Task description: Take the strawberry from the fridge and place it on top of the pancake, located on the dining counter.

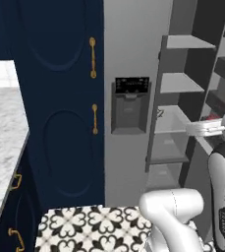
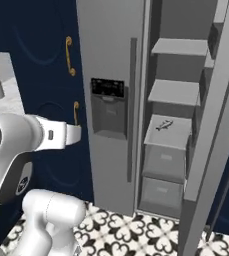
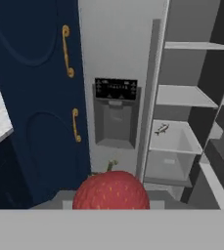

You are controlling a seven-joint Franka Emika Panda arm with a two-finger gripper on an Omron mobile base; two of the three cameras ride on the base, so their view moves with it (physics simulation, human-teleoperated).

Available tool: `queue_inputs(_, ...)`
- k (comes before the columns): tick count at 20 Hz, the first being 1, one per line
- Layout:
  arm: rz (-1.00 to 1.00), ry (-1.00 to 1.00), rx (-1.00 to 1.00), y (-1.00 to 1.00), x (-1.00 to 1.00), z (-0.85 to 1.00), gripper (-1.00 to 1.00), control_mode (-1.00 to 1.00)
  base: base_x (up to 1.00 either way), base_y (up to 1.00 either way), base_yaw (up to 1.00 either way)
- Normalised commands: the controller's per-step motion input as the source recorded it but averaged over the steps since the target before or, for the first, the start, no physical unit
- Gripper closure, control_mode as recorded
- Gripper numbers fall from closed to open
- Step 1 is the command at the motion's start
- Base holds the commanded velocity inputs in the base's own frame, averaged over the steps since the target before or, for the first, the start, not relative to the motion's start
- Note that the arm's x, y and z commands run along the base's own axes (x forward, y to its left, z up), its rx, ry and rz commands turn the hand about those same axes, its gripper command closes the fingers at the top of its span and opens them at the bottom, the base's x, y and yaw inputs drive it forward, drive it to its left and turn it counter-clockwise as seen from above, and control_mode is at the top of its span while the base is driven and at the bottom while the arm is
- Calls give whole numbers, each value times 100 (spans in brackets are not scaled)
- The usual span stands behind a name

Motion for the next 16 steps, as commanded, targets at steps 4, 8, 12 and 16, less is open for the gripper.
queue_inputs(4, 0, 0, 0, 0, 0, 0, 100, 100, -99, 32, 11)
queue_inputs(8, 0, 0, 0, 0, 0, 0, 100, 100, -100, -1, 1)
queue_inputs(12, 0, 0, 0, 0, 0, 0, 100, 100, -100, -28, -24)
queue_inputs(16, 0, 0, 0, 0, 0, 0, 100, 100, -83, -36, -49)
